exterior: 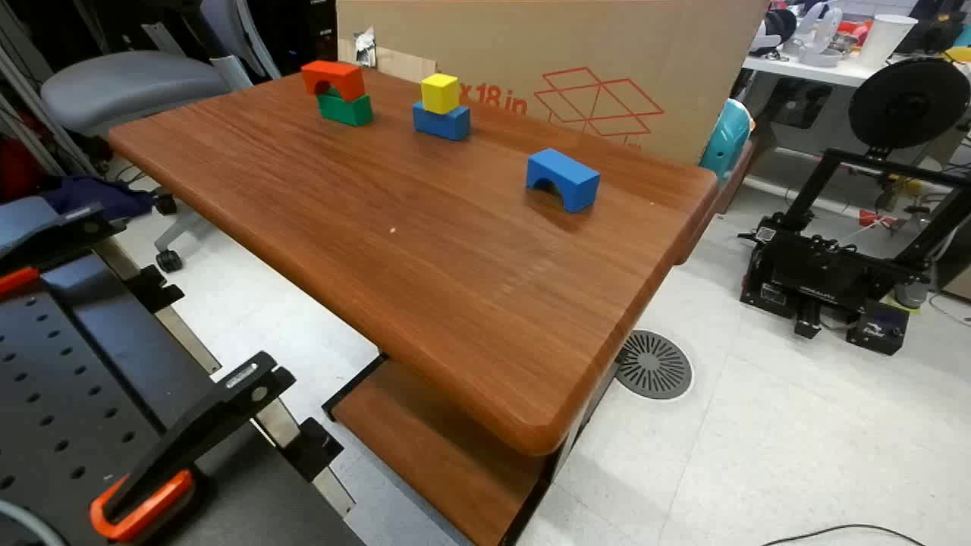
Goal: Put the orange block on top of the blue block on the far right
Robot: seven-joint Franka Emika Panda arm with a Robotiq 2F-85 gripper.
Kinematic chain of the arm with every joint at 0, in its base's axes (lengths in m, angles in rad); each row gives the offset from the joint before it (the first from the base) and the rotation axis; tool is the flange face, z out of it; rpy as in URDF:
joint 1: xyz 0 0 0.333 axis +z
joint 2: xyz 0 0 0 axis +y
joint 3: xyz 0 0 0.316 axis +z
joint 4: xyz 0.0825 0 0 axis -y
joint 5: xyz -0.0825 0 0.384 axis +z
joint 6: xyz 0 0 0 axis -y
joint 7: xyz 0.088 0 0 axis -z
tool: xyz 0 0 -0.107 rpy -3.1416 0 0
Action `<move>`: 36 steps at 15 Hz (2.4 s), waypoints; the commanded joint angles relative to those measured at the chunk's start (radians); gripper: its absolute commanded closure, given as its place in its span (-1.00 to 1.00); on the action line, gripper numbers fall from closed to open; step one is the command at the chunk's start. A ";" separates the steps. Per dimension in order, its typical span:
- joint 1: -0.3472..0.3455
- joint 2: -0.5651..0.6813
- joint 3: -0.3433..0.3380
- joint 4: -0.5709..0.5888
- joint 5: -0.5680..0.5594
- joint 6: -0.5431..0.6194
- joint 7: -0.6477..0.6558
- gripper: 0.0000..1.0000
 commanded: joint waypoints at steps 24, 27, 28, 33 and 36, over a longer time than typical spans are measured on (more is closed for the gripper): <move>0.025 0.038 -0.004 0.017 -0.013 -0.007 0.017 -1.00; 0.055 0.112 0.003 0.029 0.000 0.024 0.004 -1.00; 0.067 0.132 0.006 0.027 0.001 0.040 0.003 -1.00; 0.135 0.235 0.020 0.010 -0.004 0.184 -0.025 -1.00; 0.169 0.308 0.026 0.020 0.015 0.295 -0.083 -1.00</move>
